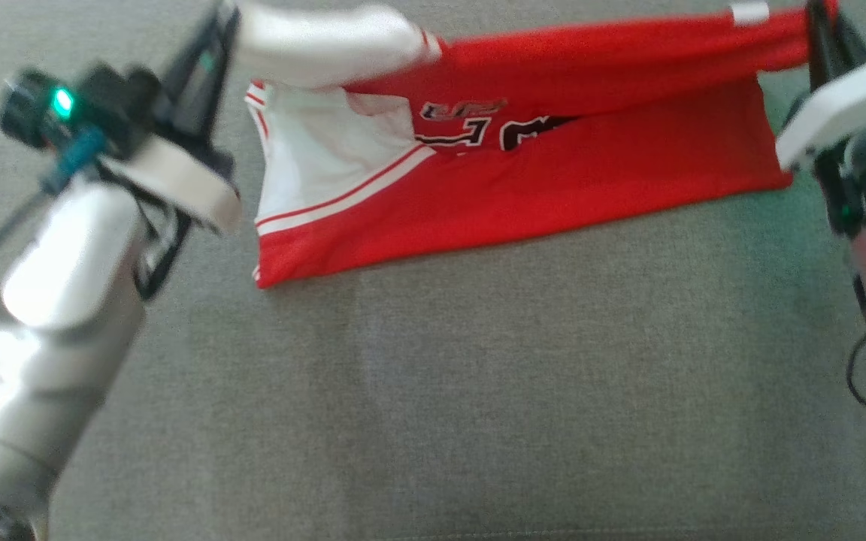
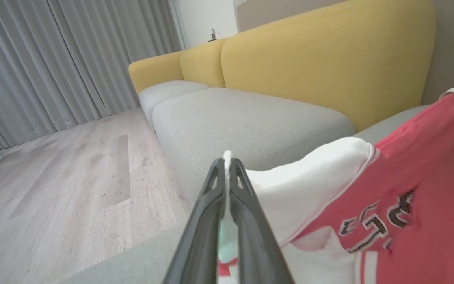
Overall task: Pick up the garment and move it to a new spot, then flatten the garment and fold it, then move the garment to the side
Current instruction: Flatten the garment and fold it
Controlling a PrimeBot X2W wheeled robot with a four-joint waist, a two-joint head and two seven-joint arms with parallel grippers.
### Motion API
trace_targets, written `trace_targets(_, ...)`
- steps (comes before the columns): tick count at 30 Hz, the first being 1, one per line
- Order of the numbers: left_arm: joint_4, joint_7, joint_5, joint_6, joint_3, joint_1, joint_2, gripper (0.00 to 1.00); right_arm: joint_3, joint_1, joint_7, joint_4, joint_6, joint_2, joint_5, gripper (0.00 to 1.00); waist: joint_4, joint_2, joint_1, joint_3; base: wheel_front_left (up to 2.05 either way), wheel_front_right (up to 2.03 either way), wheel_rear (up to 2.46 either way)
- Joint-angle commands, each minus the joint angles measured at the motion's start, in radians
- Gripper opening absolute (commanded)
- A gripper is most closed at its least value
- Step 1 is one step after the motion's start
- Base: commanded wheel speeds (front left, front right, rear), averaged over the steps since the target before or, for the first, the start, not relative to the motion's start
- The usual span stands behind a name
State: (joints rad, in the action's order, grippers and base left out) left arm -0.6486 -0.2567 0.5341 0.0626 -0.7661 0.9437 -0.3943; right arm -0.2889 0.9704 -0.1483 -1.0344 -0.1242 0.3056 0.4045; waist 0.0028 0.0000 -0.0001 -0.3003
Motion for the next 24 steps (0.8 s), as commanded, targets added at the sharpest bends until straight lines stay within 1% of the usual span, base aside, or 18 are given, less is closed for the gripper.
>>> trace_targets(1, 0.036, -0.005, -0.006, 0.001, 0.026, 0.004, -0.047, 0.00, -0.034, -0.021, 0.012, 0.031, -0.007, 0.015, 0.022, 0.00, 0.015, 0.0000, 0.0001, 0.018, 0.00, 0.00, 0.00)
trace_targets(7, 0.093, 0.036, -0.004, 0.007, -0.022, -0.107, -0.078, 0.00, -0.125, -0.101, 0.093, 0.060, -0.007, 0.069, 0.103, 0.00, 0.028, 0.0000, 0.0001, 0.042, 0.00, 0.00, 0.00)
trace_targets(12, 0.133, 0.075, 0.003, 0.006, -0.051, -0.175, -0.098, 0.00, -0.235, -0.152, 0.182, 0.088, -0.007, 0.126, 0.129, 0.00, 0.031, 0.0000, 0.0001, 0.048, 0.00, 0.00, 0.00)
trace_targets(15, 0.150, 0.106, -0.006, 0.004, -0.078, -0.198, -0.101, 0.00, -0.268, -0.161, 0.222, 0.088, -0.007, 0.156, 0.144, 0.00, 0.032, 0.0000, 0.0001, 0.042, 0.00, 0.00, 0.00)
trace_targets(19, 0.160, 0.133, -0.003, 0.007, -0.092, -0.207, -0.102, 0.00, -0.293, -0.162, 0.254, 0.086, -0.007, 0.175, 0.154, 0.00, 0.033, 0.0000, 0.0001, 0.033, 0.00, 0.00, 0.00)
trace_targets(24, 0.167, 0.159, 0.001, 0.007, -0.102, -0.207, -0.104, 0.00, -0.312, -0.150, 0.262, 0.081, -0.007, 0.190, 0.165, 0.00, 0.034, 0.0000, 0.0001, 0.021, 0.00, 0.00, 0.00)
